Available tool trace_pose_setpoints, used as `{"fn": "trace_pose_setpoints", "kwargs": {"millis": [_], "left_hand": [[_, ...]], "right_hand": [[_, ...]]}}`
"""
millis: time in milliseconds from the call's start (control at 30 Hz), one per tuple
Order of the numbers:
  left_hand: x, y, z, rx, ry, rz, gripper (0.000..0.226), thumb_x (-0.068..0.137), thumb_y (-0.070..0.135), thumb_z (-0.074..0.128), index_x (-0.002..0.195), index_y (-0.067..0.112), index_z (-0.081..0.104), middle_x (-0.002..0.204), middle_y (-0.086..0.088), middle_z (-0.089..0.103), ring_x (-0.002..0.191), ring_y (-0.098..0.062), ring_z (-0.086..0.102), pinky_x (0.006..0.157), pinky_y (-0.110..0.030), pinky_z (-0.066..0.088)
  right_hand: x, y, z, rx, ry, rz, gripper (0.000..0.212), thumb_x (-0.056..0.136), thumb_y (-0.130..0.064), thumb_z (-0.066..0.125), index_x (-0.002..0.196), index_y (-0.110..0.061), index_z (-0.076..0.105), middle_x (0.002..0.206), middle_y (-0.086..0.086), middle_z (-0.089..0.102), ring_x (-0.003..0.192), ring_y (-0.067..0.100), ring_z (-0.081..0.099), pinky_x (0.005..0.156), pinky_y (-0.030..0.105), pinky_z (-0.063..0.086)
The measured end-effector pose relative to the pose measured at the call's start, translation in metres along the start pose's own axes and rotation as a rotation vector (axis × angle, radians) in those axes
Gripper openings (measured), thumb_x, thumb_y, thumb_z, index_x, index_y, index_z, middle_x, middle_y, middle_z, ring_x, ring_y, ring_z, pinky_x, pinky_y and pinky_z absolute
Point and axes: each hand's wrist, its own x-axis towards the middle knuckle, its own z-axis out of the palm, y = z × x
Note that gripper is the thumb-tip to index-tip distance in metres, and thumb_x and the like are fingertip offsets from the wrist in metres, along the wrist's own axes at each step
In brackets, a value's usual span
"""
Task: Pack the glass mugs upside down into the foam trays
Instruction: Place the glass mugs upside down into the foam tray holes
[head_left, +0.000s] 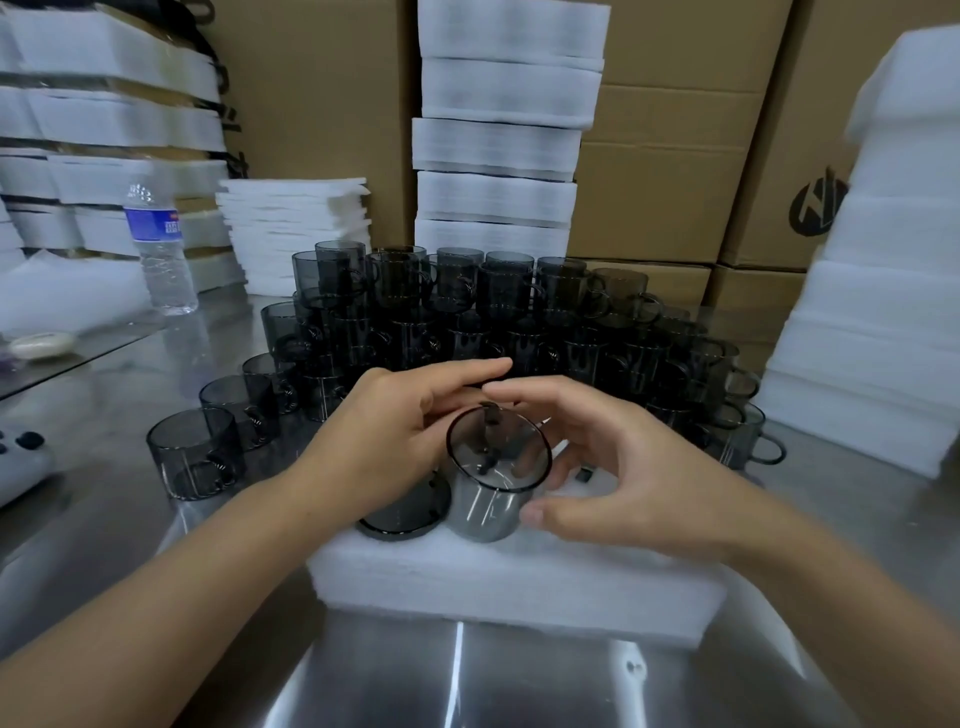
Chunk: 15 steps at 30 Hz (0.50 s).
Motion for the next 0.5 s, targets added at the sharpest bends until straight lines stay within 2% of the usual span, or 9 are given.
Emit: {"fn": "trace_pose_setpoints", "kwargs": {"millis": [67, 133, 200, 300, 367, 433, 500], "left_hand": [[-0.001, 0.0, 0.0, -0.006, -0.022, -0.023, 0.056, 0.085, 0.001, 0.066, 0.122, 0.04, 0.049, 0.106, 0.008, 0.071, 0.098, 0.007, 0.063, 0.085, -0.011, 0.049], [-0.001, 0.001, -0.001, -0.019, -0.033, -0.035, 0.054, 0.085, 0.005, 0.066, 0.121, 0.043, 0.051, 0.101, 0.013, 0.072, 0.093, 0.004, 0.066, 0.082, -0.017, 0.053], [-0.001, 0.004, -0.001, -0.039, -0.041, -0.042, 0.05, 0.086, 0.009, 0.066, 0.117, 0.045, 0.052, 0.097, 0.022, 0.071, 0.089, 0.003, 0.067, 0.08, -0.021, 0.054], [0.0, 0.008, 0.0, -0.034, -0.019, -0.024, 0.041, 0.091, 0.012, 0.058, 0.116, 0.044, 0.054, 0.102, 0.031, 0.065, 0.089, 0.002, 0.067, 0.079, -0.016, 0.052], [0.0, 0.009, -0.001, -0.04, -0.007, -0.034, 0.035, 0.096, 0.016, 0.052, 0.117, 0.044, 0.055, 0.104, 0.031, 0.065, 0.086, -0.013, 0.069, 0.076, -0.026, 0.054], [0.0, 0.01, -0.001, -0.044, -0.018, -0.054, 0.029, 0.097, 0.027, 0.046, 0.116, 0.048, 0.054, 0.102, 0.031, 0.066, 0.084, -0.04, 0.065, 0.072, -0.046, 0.051], [-0.001, 0.011, -0.002, -0.061, -0.04, -0.056, 0.029, 0.092, 0.04, 0.041, 0.115, 0.05, 0.055, 0.101, 0.03, 0.067, 0.083, -0.048, 0.062, 0.072, -0.051, 0.049]], "right_hand": [[-0.001, -0.004, 0.002, -0.076, -0.014, -0.003, 0.065, 0.072, -0.033, 0.071, 0.127, -0.054, 0.045, 0.123, -0.019, 0.056, 0.106, 0.009, 0.057, 0.082, 0.023, 0.049], [-0.002, -0.007, 0.004, -0.114, -0.005, 0.011, 0.063, 0.069, -0.035, 0.07, 0.124, -0.052, 0.046, 0.118, -0.018, 0.057, 0.103, 0.007, 0.057, 0.082, 0.021, 0.048], [-0.003, -0.01, 0.003, -0.118, 0.007, 0.031, 0.058, 0.066, -0.034, 0.072, 0.116, -0.049, 0.048, 0.112, -0.019, 0.058, 0.099, 0.006, 0.057, 0.083, 0.024, 0.049], [-0.004, -0.012, -0.004, -0.129, 0.012, 0.053, 0.056, 0.064, -0.034, 0.075, 0.112, -0.048, 0.051, 0.109, -0.018, 0.06, 0.097, 0.007, 0.059, 0.085, 0.032, 0.05], [-0.005, -0.013, -0.008, -0.132, 0.011, 0.075, 0.057, 0.061, -0.041, 0.076, 0.112, -0.05, 0.052, 0.107, -0.014, 0.061, 0.095, 0.01, 0.059, 0.084, 0.038, 0.051], [-0.005, -0.012, -0.012, -0.143, 0.0, 0.093, 0.058, 0.059, -0.047, 0.076, 0.112, -0.051, 0.052, 0.105, -0.012, 0.061, 0.093, 0.011, 0.059, 0.083, 0.041, 0.052], [-0.006, -0.011, -0.013, -0.166, -0.011, 0.108, 0.058, 0.059, -0.051, 0.075, 0.112, -0.052, 0.052, 0.105, -0.011, 0.06, 0.091, 0.011, 0.058, 0.081, 0.04, 0.052]]}}
